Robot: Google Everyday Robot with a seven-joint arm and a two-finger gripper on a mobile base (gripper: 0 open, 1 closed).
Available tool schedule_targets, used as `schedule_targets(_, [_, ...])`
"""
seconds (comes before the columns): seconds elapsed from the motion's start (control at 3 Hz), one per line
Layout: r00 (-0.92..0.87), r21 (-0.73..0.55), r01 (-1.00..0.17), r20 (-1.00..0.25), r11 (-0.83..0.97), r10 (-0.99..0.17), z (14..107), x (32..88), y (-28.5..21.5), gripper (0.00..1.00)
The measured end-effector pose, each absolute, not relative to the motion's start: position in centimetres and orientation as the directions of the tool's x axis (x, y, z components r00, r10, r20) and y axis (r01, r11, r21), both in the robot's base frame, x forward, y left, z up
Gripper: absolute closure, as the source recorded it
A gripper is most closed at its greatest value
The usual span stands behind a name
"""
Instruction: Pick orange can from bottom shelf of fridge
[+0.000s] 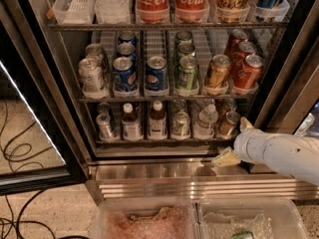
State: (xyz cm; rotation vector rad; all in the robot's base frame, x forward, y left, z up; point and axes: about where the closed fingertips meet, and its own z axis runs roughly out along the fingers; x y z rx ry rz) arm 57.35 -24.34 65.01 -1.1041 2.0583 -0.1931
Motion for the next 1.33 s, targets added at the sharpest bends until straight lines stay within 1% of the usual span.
schedule_targets(0.67, [-0.261,-0.445,-0.682,-0.593,0.580,-0.761,64.7,59.2,-24.7,0.00])
schedule_targets(1.33, [-0.282,-0.454,-0.674,-0.572,0.583,-0.771,63.8,59.8,-24.5,0.00])
